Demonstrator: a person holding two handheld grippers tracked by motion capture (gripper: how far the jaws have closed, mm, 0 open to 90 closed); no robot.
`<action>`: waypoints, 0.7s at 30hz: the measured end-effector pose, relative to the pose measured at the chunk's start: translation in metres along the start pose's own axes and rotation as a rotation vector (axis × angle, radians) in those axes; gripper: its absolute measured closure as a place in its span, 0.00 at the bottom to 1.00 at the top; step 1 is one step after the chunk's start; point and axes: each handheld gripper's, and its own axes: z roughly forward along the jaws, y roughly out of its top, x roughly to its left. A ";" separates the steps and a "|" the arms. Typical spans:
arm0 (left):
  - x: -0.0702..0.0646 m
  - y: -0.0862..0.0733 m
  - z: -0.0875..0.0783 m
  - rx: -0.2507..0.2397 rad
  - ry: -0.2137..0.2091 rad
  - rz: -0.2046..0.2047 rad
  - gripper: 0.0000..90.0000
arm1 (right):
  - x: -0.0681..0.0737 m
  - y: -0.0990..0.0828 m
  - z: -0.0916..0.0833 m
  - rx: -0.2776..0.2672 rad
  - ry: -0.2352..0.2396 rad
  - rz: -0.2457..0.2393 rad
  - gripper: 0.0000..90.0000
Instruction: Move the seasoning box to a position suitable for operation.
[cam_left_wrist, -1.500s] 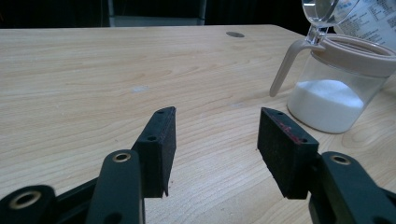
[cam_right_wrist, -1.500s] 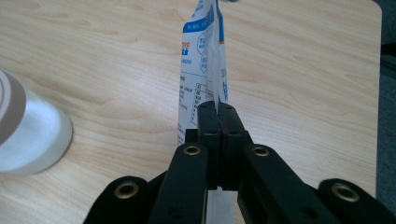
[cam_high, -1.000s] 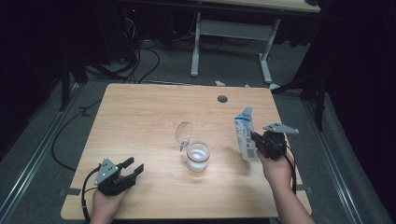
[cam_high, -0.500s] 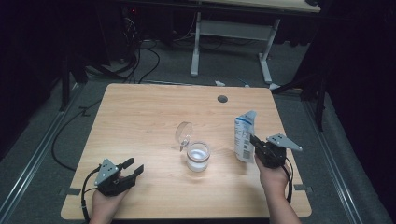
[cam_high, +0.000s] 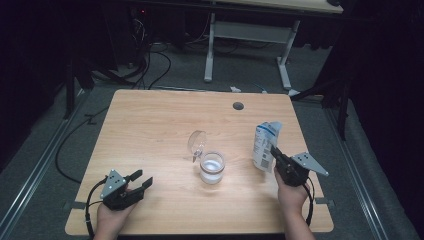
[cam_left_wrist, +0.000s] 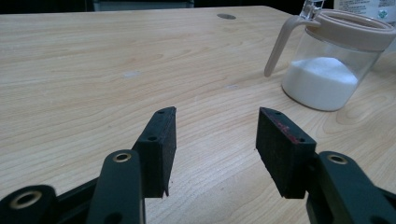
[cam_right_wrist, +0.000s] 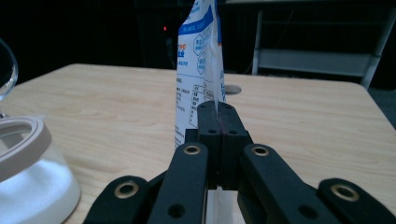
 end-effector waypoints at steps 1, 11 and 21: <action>0.000 0.000 0.000 0.002 0.004 0.002 0.54 | -0.001 -0.001 0.000 -0.016 -0.001 -0.002 1.00; -0.004 0.000 -0.008 -0.002 0.021 0.023 0.53 | -0.009 -0.016 0.002 -0.068 0.001 -0.005 1.00; -0.004 -0.001 -0.007 -0.002 0.008 0.021 0.53 | -0.015 -0.023 0.003 -0.061 0.005 -0.017 1.00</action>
